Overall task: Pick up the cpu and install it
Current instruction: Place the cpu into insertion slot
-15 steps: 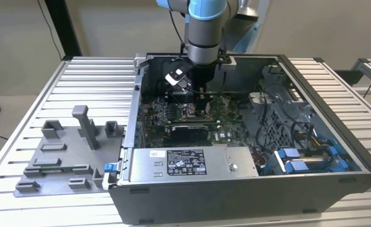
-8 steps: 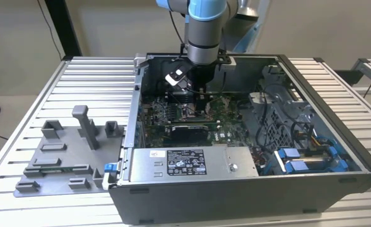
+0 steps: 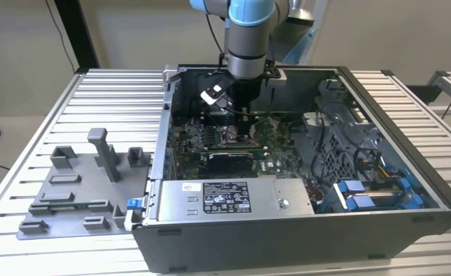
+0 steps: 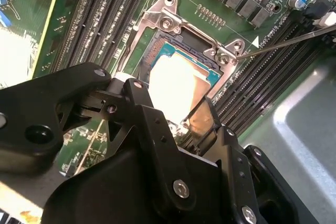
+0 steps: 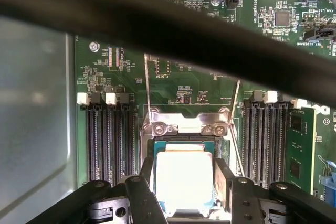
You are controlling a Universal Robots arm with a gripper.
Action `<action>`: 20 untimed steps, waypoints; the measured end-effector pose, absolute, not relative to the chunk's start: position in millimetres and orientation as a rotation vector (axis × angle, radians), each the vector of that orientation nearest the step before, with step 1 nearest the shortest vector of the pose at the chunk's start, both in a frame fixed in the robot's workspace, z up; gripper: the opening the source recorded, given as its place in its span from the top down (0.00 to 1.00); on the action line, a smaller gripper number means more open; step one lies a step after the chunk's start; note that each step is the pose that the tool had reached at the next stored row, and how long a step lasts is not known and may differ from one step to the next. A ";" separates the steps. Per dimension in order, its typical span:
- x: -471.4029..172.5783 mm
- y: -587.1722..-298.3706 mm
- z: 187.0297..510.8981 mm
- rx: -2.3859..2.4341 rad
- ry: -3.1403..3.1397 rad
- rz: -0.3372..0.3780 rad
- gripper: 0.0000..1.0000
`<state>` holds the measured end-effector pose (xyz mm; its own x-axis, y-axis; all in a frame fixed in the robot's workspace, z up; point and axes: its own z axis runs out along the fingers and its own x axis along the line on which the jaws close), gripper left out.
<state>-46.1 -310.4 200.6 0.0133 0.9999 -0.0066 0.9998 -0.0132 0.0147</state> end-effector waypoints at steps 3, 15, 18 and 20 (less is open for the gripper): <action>-46.4 -310.9 200.5 2.225 2.196 0.008 1.00; -46.4 -312.9 199.6 2.225 2.196 0.008 1.00; -46.4 -312.9 198.7 2.224 2.195 0.007 1.00; -46.5 -312.9 198.2 2.224 2.195 0.006 1.00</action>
<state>-46.5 -312.9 198.2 0.0133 0.9999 -0.0089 0.9998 -0.0132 0.0146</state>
